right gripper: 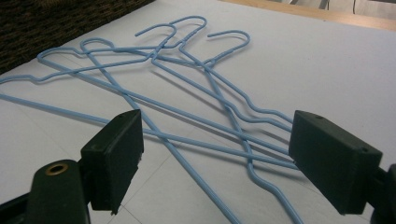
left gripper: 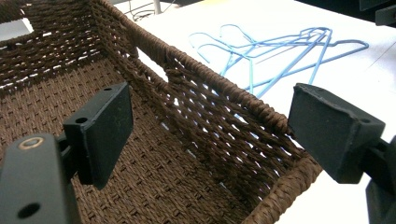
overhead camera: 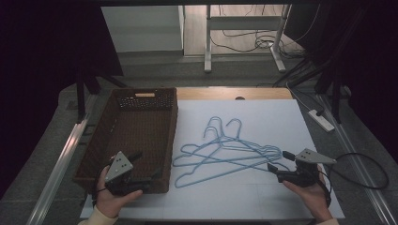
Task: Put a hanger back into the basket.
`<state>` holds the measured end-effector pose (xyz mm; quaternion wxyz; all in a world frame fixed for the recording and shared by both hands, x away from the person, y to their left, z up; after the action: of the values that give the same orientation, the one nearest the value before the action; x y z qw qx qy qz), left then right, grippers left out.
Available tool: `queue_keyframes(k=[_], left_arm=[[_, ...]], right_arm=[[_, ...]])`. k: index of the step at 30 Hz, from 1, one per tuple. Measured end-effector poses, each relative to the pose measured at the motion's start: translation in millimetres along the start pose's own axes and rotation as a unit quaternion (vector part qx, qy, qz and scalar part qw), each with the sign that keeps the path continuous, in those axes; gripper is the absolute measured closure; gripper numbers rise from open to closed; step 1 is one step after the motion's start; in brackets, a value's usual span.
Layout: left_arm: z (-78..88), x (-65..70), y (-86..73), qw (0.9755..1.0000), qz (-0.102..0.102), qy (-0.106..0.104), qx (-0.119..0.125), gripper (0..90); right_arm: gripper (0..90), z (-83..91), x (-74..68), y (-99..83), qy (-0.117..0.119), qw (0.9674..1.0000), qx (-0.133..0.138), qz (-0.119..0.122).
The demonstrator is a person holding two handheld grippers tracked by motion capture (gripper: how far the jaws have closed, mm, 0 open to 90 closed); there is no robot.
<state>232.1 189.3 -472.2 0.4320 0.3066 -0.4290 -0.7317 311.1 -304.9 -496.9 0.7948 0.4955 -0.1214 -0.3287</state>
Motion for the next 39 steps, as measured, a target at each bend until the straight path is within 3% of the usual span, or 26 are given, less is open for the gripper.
queue_keyframes(k=[10, 19, 27, 34, 39], left_arm=[[0.6, 1.0, 1.3, 1.0, -0.001, -0.001, 0.001, 15.4], [0.6, 0.9, 2.1, 1.0, -0.001, -0.002, 0.001, 15.5], [-0.6, 1.2, 2.2, 1.0, -0.002, -0.004, 0.0, 15.6], [-1.9, 1.8, 2.7, 1.0, -0.002, -0.006, 0.0, 15.7], [-2.9, 2.0, 2.6, 1.0, -0.002, -0.008, -0.001, 15.7]], right_arm=[[20.2, -2.5, 0.2, 1.1, -0.002, 1.0, -0.006, -0.001], [21.2, -12.9, -3.6, 12.7, 0.01, 0.9998, -0.019, 0.004], [20.4, -35.8, -9.0, 35.1, 0.022, 0.9989, -0.042, 0.001], [21.0, -70.2, -13.4, 52.9, 0.028, 0.9968, -0.074, 0.009], [21.9, -95.2, -10.7, 64.7, 0.025, 0.995, -0.096, -0.004]])
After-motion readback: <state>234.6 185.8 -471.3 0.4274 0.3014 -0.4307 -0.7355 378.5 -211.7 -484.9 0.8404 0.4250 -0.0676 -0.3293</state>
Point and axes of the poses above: each handheld gripper's, and its own axes: z roughly backward along the jaws, y roughly out of its top, x roughly to its right, the point moved 3 cm from there along -z, roughly forward along the jaws, and after that the axes turned 12 degrees about y, right-handed, at the moved point
